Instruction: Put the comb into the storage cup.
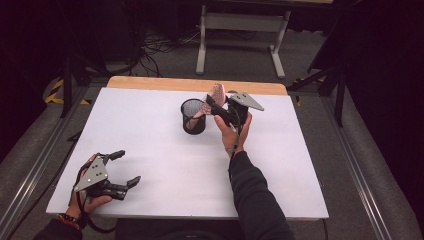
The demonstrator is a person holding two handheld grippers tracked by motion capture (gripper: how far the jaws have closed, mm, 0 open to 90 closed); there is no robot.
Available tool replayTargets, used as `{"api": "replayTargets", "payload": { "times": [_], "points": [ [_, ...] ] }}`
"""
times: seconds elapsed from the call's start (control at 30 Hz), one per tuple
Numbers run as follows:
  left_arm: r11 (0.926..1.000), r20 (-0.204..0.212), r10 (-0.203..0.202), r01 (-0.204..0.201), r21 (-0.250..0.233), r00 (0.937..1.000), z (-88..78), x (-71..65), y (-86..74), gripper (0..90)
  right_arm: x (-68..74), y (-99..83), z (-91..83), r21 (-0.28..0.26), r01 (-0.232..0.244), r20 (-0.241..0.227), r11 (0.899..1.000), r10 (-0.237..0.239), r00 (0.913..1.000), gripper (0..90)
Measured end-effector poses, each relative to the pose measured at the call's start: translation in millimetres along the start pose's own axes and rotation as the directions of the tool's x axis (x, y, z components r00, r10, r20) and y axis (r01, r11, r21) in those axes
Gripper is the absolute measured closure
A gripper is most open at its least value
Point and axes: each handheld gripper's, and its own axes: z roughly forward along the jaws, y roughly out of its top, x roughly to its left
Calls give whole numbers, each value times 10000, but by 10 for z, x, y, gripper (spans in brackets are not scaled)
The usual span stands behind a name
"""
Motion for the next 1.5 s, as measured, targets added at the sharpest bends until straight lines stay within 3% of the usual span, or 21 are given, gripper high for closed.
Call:
{"api": "replayTargets", "payload": {
  "times": [0.13, 0.33, 0.87, 1.5],
  "points": [
    [10000, 18, 36, -36, 50, 10000, 9, -6, 0, 59, -38, 26, -48, -60, 10, 11, 10000, -10, 10000, 463],
    [10000, 33, 21, -21, 97, 10000, 11, 2, -4, 60, -29, 98, -107, -68, 502, 182, 9987, -501, 9986, 431],
    [9999, 41, 61, -61, 130, 10000, 25, -2, -6, 60, -32, 151, -188, -165, 721, 209, 9973, -717, 9972, 390],
    [9998, 68, 77, -78, 168, 9999, 35, -9, -5, 60, 17, 293, -300, -162, 1664, 409, 9859, -1656, 9853, 356]
  ]
}}
